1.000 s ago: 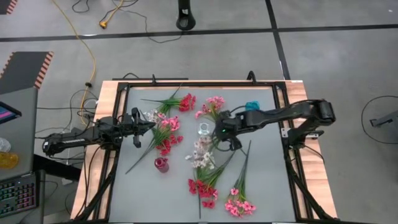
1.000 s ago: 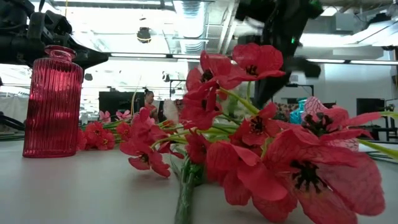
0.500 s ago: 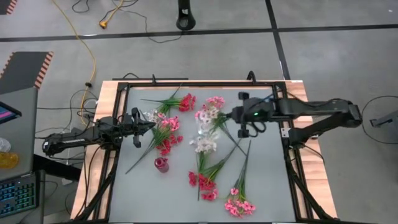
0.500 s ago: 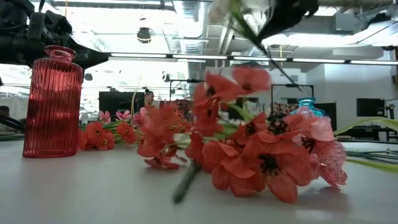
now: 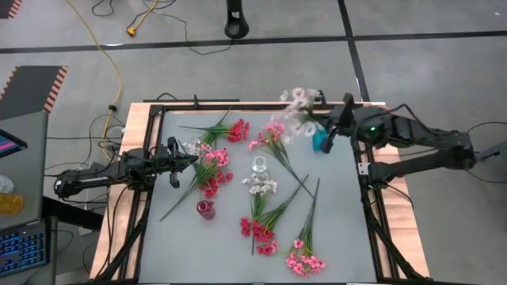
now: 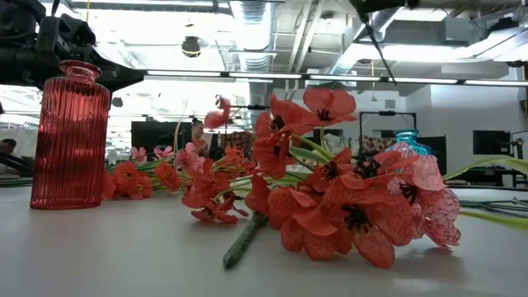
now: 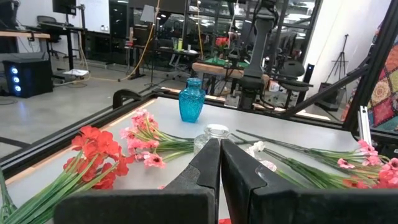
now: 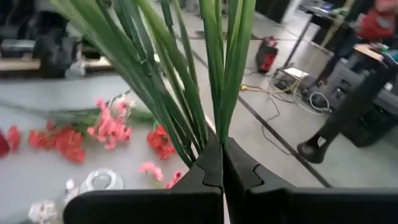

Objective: Sort flowers into vase by color
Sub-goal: Put the center white flowers into the blue vase

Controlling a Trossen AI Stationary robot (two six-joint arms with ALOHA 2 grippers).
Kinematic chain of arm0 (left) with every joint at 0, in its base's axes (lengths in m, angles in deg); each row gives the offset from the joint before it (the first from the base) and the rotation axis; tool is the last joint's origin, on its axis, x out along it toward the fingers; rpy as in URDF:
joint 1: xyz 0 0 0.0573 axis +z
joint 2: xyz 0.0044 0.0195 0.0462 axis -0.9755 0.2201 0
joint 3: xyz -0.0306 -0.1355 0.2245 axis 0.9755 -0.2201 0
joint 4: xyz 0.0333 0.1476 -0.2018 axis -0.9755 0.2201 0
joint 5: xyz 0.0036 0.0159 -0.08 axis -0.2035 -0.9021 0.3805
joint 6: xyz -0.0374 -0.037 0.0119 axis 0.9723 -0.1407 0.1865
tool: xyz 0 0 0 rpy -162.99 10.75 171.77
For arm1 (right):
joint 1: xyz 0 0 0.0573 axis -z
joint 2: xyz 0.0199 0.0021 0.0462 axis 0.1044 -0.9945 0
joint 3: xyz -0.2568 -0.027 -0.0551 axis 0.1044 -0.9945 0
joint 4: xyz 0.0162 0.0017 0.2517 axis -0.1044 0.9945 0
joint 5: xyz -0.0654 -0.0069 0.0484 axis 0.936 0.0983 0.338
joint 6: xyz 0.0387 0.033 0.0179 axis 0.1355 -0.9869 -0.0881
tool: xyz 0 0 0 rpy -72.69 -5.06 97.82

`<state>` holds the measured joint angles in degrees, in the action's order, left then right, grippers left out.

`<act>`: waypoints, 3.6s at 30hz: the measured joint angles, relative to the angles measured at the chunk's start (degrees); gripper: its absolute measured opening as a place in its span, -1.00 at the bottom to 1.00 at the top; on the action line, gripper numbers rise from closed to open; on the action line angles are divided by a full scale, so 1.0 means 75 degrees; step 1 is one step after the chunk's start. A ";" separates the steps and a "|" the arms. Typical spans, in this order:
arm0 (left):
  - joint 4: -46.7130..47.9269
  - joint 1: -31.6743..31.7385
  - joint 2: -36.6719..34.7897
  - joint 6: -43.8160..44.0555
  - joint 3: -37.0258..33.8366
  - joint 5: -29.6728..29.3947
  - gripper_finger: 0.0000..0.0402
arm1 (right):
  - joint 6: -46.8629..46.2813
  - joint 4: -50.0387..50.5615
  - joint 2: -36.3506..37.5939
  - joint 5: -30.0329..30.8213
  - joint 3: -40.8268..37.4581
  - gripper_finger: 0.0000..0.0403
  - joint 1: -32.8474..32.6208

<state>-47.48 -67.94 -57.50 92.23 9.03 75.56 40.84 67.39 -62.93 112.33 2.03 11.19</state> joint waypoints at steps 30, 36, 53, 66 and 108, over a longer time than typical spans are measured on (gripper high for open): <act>0.0000 0.0002 0.0000 0.0000 -0.0002 0.0000 -1.00 | -0.0095 -0.2830 0.1852 0.0539 -0.3804 -0.91 0.1462; 0.0000 0.0001 0.0000 0.0000 -0.0001 0.0000 -1.00 | -0.0335 -0.3220 0.1852 0.0560 -0.4326 -0.91 0.1598; 0.0000 0.0000 0.0000 0.0006 -0.0002 -0.0003 -1.00 | -0.1133 -0.3562 0.3398 0.0840 -0.5953 -0.91 0.1628; 0.0000 0.0002 -0.0002 0.0038 -0.0001 0.0000 -1.00 | -0.1146 -0.3294 0.4347 0.0915 -0.6527 -0.80 0.1628; -0.0001 0.0001 -0.0002 0.0058 -0.0002 0.0000 -1.00 | -0.2575 0.0808 0.4379 0.0852 -0.5055 -0.04 0.1602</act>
<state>-47.49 -67.93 -57.51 92.67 9.01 75.56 21.53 73.45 -30.09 118.72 -35.89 23.21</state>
